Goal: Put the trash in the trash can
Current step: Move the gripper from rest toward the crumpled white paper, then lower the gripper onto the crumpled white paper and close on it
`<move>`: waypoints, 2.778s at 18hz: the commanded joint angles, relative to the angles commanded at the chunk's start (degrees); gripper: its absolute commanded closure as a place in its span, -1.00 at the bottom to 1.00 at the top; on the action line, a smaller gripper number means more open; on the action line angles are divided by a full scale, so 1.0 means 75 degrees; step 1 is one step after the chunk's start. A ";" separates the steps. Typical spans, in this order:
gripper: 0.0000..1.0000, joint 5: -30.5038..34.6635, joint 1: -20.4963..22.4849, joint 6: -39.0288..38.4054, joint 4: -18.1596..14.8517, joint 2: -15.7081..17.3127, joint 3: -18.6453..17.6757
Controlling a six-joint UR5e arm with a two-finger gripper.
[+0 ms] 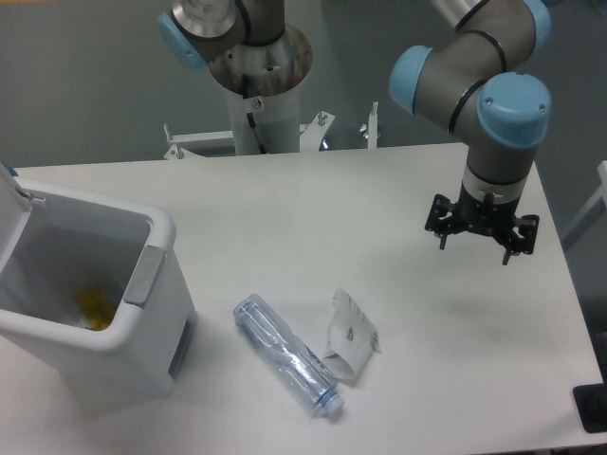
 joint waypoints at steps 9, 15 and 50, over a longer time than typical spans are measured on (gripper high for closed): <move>-1.00 -0.0012 -0.0012 -0.0023 0.0163 0.0035 -0.0163; -1.00 -0.0035 -0.0187 -0.0163 0.1512 0.0210 -0.1078; -1.00 -0.0047 -0.2355 -0.3375 0.2343 -0.0644 -0.1477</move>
